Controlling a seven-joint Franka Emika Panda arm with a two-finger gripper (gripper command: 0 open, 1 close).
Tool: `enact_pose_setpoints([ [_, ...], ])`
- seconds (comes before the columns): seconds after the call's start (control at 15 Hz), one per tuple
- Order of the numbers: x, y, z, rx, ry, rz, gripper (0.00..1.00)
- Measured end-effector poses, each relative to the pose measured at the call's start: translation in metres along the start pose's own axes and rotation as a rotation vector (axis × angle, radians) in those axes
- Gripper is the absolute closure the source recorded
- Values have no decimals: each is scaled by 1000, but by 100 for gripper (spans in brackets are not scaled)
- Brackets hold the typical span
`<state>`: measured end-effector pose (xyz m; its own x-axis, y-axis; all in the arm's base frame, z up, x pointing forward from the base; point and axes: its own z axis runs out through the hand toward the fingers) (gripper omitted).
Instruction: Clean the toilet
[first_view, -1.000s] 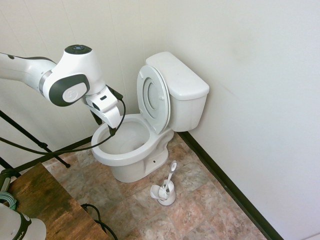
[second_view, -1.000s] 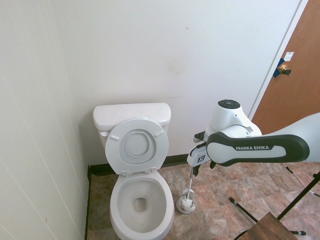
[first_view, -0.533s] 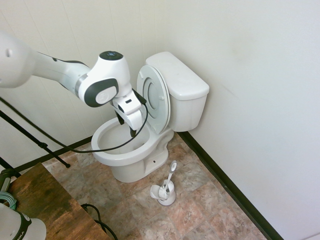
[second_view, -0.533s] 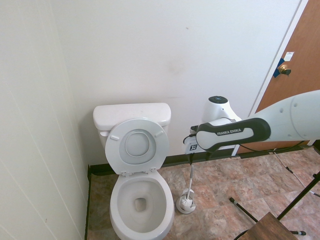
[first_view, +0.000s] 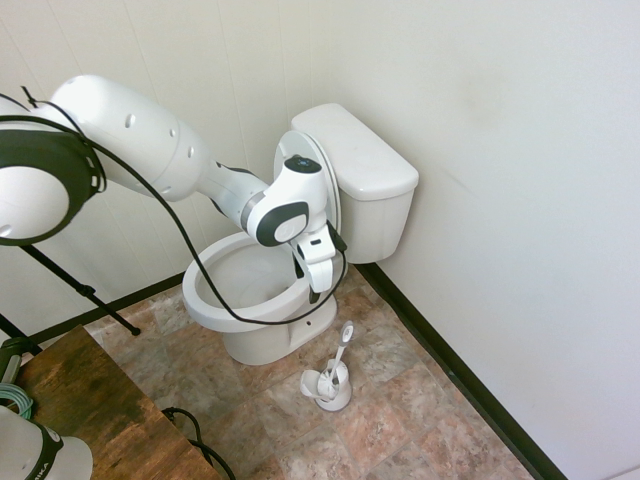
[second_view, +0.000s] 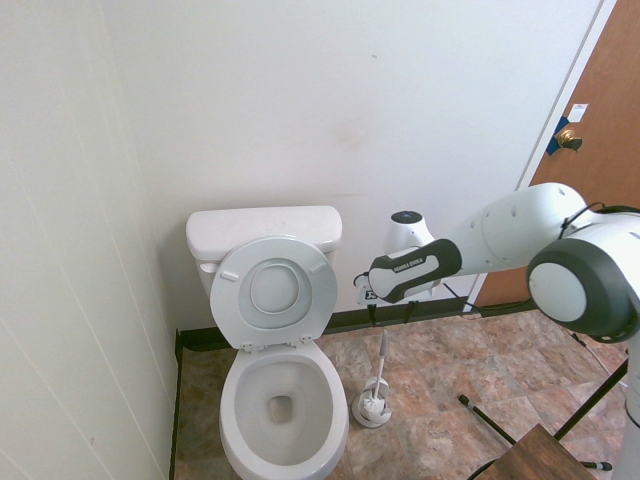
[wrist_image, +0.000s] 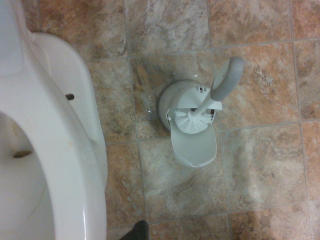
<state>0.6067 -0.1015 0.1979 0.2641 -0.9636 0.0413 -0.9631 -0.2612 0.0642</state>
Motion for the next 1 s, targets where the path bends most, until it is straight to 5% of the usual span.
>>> enact_pose_setpoints([
  [1.0, 57, -54, 141, -84, -20, 241, 0],
])
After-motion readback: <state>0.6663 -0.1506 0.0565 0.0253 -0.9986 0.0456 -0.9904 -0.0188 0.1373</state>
